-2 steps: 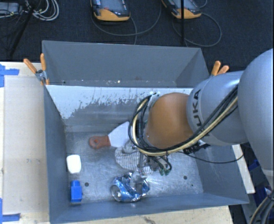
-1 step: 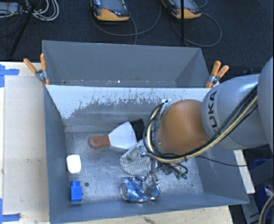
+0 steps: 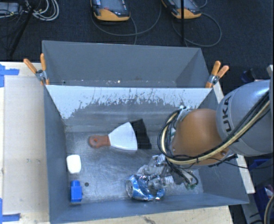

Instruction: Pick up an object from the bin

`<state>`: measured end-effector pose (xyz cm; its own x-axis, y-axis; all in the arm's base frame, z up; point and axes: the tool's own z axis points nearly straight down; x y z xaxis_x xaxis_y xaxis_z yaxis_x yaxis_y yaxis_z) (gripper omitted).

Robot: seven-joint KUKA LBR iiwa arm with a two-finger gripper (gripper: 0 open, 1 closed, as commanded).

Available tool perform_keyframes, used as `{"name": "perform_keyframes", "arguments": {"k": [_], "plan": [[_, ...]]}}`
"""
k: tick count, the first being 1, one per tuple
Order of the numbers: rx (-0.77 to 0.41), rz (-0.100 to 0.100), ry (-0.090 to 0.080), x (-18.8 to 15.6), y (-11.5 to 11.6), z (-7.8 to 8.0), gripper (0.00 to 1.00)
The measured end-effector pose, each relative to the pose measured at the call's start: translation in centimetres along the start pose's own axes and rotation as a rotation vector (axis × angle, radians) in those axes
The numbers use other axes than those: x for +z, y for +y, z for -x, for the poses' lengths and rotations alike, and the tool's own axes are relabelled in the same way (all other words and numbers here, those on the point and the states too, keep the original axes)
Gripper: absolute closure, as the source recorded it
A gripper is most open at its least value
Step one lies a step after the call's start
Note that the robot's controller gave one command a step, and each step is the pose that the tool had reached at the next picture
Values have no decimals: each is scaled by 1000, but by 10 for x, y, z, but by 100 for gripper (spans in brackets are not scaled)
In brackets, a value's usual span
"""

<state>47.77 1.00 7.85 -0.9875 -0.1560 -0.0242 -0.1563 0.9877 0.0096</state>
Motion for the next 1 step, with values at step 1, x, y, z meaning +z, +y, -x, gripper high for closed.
{"name": "perform_keyframes", "arguments": {"k": [1], "plan": [[0, 0, 0, 0, 0, 0, 100]]}}
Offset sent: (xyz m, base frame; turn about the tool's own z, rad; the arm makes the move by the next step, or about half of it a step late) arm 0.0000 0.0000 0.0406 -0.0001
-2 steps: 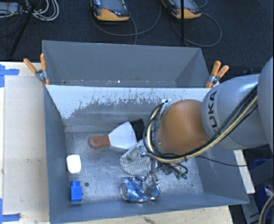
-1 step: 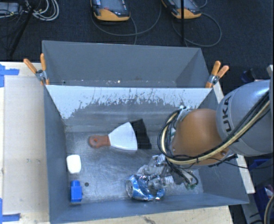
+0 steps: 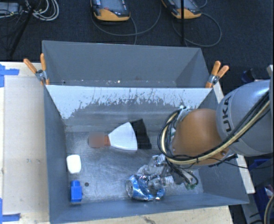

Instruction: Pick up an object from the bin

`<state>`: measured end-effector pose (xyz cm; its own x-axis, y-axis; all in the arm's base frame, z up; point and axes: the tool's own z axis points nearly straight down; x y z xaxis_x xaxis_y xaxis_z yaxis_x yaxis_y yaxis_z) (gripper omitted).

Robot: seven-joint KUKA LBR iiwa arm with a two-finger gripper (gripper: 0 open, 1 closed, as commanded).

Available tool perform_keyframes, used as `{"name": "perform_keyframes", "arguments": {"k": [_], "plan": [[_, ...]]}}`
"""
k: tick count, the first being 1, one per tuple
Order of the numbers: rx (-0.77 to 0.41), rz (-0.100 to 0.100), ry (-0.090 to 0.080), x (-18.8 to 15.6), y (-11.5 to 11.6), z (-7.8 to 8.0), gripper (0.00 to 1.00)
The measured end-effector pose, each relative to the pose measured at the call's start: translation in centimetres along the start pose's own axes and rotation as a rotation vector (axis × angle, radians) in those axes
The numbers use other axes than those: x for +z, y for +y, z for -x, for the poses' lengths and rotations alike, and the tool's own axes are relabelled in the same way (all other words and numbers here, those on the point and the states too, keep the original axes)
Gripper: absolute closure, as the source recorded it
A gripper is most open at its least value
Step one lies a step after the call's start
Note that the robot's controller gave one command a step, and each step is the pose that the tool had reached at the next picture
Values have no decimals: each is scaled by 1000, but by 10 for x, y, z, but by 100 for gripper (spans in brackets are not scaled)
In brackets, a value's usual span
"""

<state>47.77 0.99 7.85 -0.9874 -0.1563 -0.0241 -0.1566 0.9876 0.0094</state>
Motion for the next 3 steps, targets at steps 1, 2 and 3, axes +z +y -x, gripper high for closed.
{"name": "perform_keyframes", "arguments": {"k": [1, 2, 3], "plan": [[0, -2, 2, -3, 0, 0, 100], [1, -6, 16, -18, -2, -2, 100], [2, -9, 21, -36, -2, -2, 100]]}}
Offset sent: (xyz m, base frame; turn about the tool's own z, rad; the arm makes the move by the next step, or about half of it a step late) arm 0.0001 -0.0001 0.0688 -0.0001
